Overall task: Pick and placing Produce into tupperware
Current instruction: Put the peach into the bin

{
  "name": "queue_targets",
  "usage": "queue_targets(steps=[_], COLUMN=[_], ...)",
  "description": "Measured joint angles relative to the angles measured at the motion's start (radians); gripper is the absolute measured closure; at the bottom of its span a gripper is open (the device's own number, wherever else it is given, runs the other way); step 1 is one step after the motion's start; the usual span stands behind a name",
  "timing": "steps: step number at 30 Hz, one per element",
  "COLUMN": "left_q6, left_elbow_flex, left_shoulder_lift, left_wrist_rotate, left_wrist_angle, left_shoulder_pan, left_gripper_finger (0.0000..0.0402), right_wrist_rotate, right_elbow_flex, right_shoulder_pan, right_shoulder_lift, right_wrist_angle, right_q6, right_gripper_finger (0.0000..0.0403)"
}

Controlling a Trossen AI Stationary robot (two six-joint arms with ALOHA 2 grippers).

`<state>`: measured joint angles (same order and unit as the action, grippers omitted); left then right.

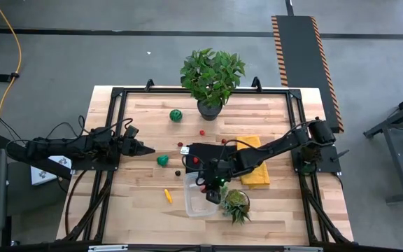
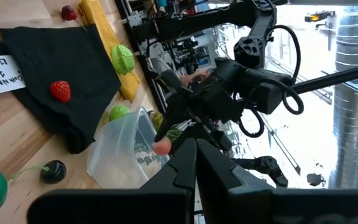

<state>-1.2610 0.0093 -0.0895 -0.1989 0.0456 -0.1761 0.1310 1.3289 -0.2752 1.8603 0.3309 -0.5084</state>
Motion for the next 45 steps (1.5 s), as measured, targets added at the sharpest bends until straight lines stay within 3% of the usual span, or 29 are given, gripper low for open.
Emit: queue_targets(steps=[9, 16, 24, 30, 45], left_q6=[0.0, 0.0, 0.0, 0.0, 0.012], left_elbow_flex=[0.0, 0.0, 0.0, 0.0, 0.0], left_shoulder_lift=[0.0, 0.0, 0.0, 0.0, 0.0], left_wrist_rotate=[0.0, 0.0, -0.001, -0.003, -0.003], left_wrist_angle=[0.0, 0.001, 0.003, 0.001, 0.001], left_shoulder_pan=[0.0, 0.0, 0.0, 0.0, 0.0], left_gripper_finger=[0.0401, 0.0401, 0.0401, 0.0401, 0.0401], right_wrist_rotate=[-0.01, -0.027, -0.027, -0.027, -0.036], right_elbow_flex=[0.04, 0.201, 0.424, 0.544, 0.56], right_shoulder_pan=[0.001, 0.022, 0.026, 0.022, 0.004], right_shoulder_lift=[0.001, 0.043, 0.186, 0.273, 0.304], right_wrist_angle=[0.057, 0.247, 0.482, 0.557, 0.596], right_q6=[0.057, 0.156, 0.281, 0.324, 0.334], right_gripper_finger=[0.028, 0.028, 0.028, 0.028, 0.028])
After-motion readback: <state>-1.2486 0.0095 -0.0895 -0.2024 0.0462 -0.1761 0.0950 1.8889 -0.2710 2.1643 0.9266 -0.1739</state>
